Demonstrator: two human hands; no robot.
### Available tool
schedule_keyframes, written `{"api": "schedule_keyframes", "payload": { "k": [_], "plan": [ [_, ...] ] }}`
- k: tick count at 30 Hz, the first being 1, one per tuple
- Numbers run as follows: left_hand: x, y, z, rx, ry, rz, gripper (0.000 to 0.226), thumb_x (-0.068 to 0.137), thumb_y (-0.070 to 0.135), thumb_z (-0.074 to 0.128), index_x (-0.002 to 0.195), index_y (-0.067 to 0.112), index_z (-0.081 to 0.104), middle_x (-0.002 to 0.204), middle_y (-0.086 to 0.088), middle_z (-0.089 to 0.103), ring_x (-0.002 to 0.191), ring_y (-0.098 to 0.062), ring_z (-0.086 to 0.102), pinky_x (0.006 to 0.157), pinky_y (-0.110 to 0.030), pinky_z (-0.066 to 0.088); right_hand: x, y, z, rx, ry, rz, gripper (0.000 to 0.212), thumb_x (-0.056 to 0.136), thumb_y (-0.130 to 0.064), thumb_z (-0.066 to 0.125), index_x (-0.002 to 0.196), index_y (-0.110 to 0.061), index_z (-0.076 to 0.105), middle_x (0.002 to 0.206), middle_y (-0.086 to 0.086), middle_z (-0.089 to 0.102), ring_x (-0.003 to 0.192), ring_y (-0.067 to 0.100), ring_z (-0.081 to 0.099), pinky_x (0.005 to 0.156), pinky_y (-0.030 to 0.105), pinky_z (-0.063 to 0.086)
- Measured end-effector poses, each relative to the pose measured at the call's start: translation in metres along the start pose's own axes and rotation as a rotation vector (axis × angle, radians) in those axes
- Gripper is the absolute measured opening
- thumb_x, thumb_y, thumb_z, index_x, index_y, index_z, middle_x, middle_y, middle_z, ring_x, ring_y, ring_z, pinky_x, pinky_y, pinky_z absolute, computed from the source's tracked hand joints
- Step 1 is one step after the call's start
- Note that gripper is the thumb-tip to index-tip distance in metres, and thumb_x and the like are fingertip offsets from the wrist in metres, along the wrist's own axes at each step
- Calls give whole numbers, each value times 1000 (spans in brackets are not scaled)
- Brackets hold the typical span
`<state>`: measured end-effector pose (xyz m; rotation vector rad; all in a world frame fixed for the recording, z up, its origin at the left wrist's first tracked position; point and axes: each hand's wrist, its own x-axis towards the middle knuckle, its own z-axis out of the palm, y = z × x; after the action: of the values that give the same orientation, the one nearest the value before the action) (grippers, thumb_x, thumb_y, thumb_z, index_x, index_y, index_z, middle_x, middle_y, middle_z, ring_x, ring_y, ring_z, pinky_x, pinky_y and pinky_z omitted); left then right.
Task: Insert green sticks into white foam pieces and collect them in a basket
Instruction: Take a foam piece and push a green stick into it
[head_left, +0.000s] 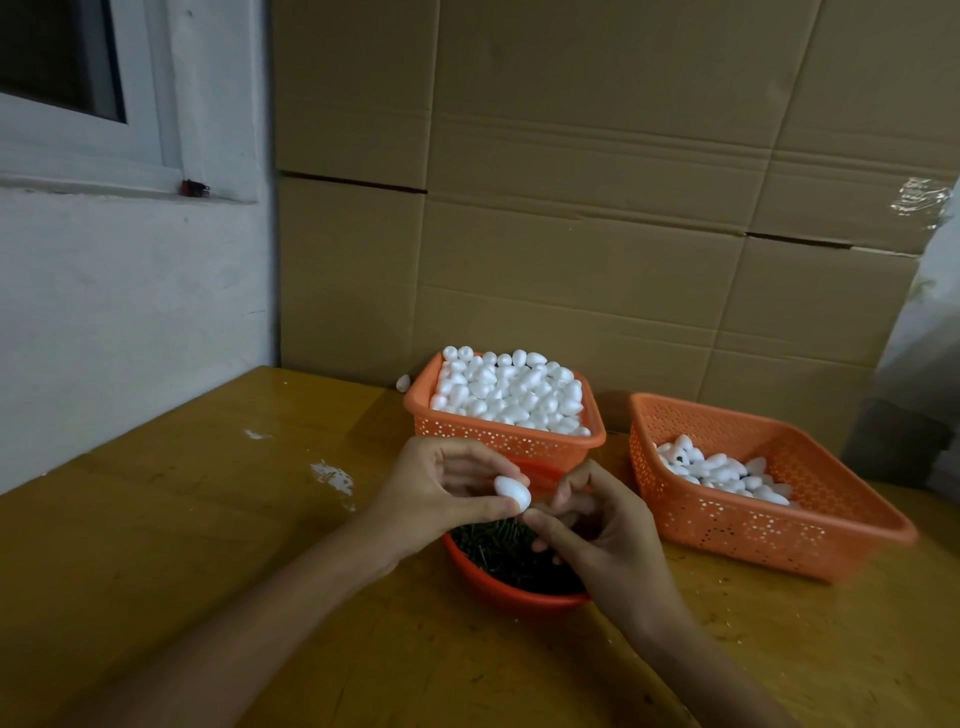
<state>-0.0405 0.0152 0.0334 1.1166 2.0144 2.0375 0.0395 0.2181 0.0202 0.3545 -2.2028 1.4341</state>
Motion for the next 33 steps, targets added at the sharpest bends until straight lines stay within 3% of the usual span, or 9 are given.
{"api": "schedule_keyframes", "payload": {
  "k": [7, 11, 17, 24, 33],
  "plan": [
    [-1, -1, 1, 50, -71, 24, 32, 77, 12, 93, 106, 12, 79, 107, -5, 81, 102, -25, 77, 91, -33, 62, -4, -1, 6, -146, -54, -37, 31, 89, -9, 83, 96, -19, 54, 87, -3, 80, 80, 13, 79, 75, 33, 64],
    [0, -2, 0, 57, -66, -2, 32, 75, 14, 95, 103, 15, 80, 105, -6, 81, 101, -26, 78, 92, -40, 62, -5, -3, 6, -171, -55, -31, 34, 89, -10, 83, 97, -20, 52, 87, -7, 80, 79, 10, 78, 74, 27, 62],
    [0, -1, -1, 65, -60, -19, 32, 74, 12, 95, 102, 15, 80, 105, -5, 81, 101, -25, 77, 93, -40, 63, -5, -7, 7, -200, -75, -23, 33, 91, -20, 82, 101, -25, 51, 88, -11, 81, 76, 10, 78, 74, 36, 63],
    [0, -1, -3, 62, -105, 5, 29, 78, 8, 92, 103, 11, 79, 107, -6, 80, 104, -27, 76, 92, -40, 62, -6, -9, 7, -215, -59, -23, 36, 89, -13, 83, 102, -24, 51, 87, -11, 80, 76, 10, 78, 76, 41, 63],
    [1, -3, -4, 56, -158, 60, 28, 79, 8, 90, 104, 12, 80, 109, -8, 79, 106, -28, 75, 91, -39, 62, -7, -13, 7, -218, -70, 0, 33, 88, -12, 82, 104, -19, 53, 89, -11, 80, 77, 8, 77, 77, 40, 63]
  ]
}}
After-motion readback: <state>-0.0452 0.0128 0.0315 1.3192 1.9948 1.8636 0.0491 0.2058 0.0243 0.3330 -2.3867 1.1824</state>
